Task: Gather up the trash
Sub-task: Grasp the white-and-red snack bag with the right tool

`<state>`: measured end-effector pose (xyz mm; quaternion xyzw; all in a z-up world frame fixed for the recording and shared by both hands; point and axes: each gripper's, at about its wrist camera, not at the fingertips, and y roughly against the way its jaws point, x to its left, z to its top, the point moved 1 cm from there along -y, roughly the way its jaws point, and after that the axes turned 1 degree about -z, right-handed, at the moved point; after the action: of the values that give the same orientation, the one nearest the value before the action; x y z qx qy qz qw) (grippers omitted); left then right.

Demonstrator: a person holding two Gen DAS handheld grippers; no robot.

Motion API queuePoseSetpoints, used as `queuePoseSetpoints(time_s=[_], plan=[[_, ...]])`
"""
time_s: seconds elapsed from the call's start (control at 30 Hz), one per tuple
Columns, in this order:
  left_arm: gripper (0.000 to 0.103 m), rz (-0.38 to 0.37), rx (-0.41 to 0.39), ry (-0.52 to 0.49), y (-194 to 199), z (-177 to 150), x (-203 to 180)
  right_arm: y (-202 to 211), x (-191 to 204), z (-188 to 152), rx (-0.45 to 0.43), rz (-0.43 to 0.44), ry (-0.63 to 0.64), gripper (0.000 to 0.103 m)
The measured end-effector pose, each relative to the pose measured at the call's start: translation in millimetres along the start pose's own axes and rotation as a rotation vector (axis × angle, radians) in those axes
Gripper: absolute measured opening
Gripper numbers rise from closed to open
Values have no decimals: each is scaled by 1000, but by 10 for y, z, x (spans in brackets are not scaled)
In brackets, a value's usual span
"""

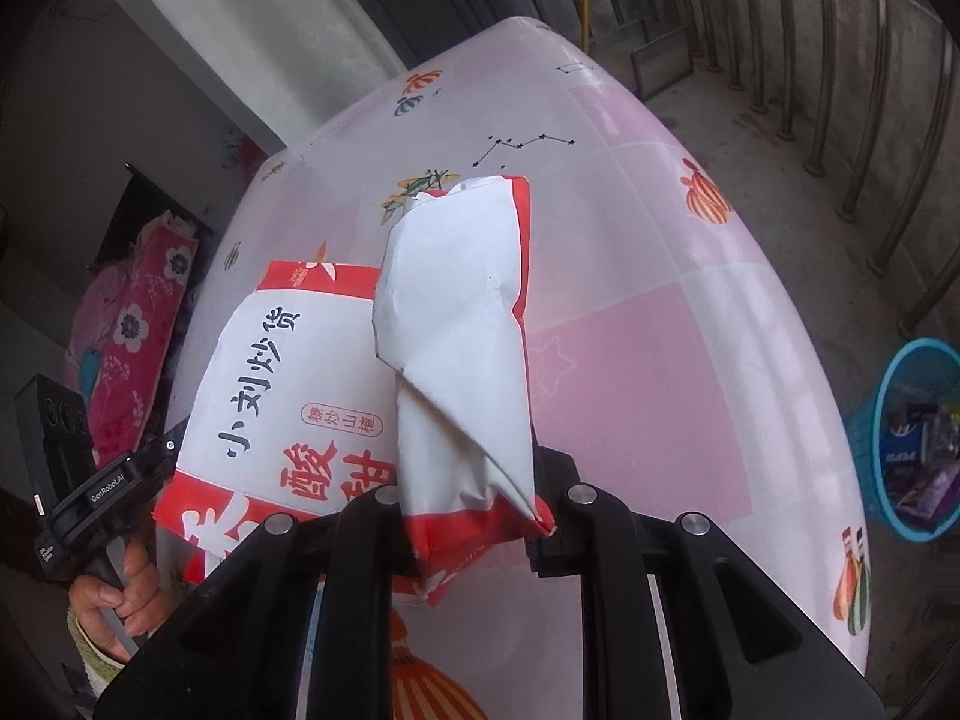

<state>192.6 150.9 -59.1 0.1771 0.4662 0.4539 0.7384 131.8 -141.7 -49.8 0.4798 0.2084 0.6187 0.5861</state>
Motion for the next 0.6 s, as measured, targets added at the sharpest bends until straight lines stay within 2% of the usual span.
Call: queuePoseSetpoints(time_s=[0.03, 0.13, 0.23, 0.43, 0.6], plan=[[15, -3, -21, 6, 63, -1, -10, 42, 7, 15, -16, -21, 8, 18], [19, -1, -73, 0, 246, -14, -50, 188, 30, 42, -67, -81, 36, 18], [23, -6, -104, -10, 384, -53, -80, 268, 6, 2, -94, -87, 32, 19], [23, -9, -91, -14, 390, -101, -63, 102, -168, -53, -92, -99, -44, 23], [23, -14, -81, -10, 387, -147, -45, -3, -194, -112, -72, -114, -46, 25]])
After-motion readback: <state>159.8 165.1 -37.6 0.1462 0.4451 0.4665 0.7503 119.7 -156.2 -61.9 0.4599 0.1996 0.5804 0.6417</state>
